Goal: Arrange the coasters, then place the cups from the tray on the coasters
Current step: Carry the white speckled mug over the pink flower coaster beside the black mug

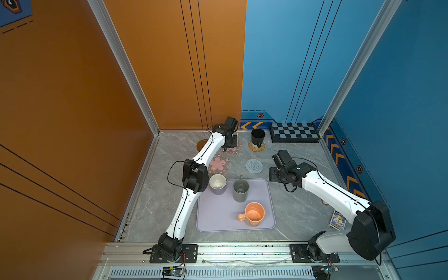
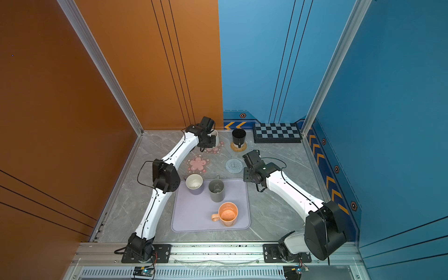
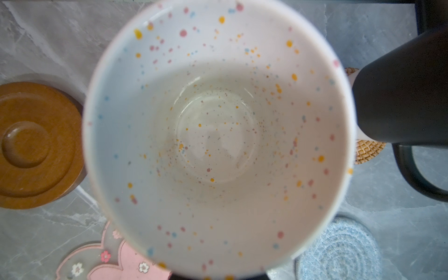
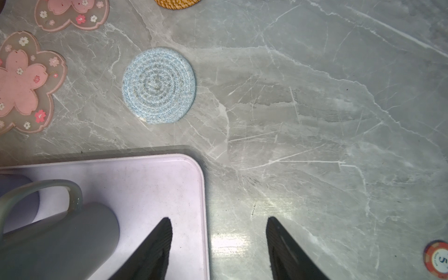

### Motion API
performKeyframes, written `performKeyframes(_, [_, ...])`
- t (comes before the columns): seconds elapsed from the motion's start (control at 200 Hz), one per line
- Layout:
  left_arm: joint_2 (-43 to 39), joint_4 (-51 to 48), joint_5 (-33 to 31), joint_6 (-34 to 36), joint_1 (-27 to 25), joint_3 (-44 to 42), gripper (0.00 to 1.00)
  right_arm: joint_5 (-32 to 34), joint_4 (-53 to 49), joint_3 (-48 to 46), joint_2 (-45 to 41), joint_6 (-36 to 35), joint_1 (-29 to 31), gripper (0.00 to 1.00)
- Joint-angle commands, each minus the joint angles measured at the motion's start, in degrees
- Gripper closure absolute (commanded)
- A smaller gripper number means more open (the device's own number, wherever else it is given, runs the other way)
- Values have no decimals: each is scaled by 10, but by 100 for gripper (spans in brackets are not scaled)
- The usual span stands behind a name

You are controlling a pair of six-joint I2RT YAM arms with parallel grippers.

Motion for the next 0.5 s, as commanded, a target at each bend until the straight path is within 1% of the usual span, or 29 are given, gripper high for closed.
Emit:
performKeyframes(0.0, [-6, 35, 5, 5, 10, 22, 100, -4, 4, -12, 2, 4, -4, 35])
performKeyframes(0.22, [3, 34, 3, 25, 13, 38, 100, -2, 8, -15, 4, 2, -6, 36])
performKeyframes(0.496, [22, 35, 0, 23, 12, 48, 100, -23, 21, -15, 9, 15, -6, 35])
